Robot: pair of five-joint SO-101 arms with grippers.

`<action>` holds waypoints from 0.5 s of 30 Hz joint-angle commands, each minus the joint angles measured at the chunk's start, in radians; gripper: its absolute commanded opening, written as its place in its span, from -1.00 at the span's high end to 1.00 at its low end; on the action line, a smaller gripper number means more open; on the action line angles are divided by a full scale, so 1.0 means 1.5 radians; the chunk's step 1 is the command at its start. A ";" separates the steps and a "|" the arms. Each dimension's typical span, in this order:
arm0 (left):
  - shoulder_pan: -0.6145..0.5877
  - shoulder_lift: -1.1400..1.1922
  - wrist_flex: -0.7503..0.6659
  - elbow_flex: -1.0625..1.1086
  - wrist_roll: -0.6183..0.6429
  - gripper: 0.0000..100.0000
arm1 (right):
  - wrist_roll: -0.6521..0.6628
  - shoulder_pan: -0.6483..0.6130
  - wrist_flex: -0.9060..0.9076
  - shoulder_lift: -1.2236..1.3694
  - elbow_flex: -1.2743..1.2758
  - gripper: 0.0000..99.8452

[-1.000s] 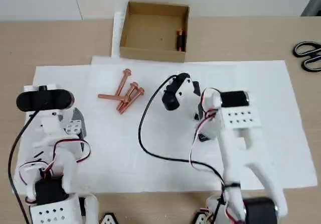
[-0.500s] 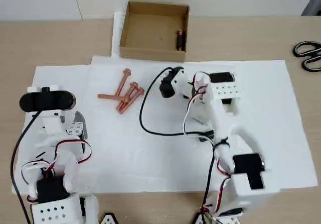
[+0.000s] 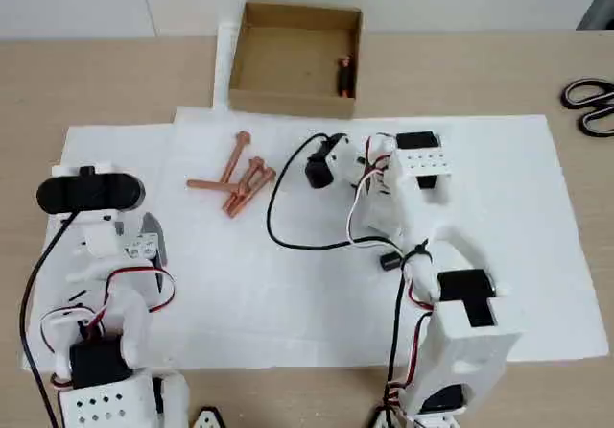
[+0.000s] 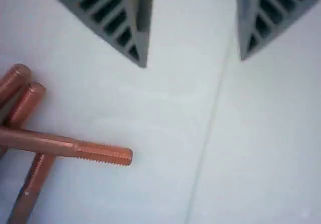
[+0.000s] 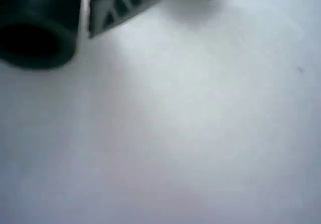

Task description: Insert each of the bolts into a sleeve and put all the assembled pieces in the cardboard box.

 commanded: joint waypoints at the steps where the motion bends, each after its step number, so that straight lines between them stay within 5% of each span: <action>1: -0.001 -0.007 0.002 -0.004 0.003 0.78 | 0.008 -0.002 0.011 0.012 -0.016 0.75; 9: 0.000 -0.007 0.011 -0.004 0.003 0.78 | 0.004 0.007 0.005 0.042 -0.017 1.00; 15: 0.001 -0.007 0.015 -0.006 0.003 0.77 | -0.032 0.038 0.072 0.040 -0.131 0.99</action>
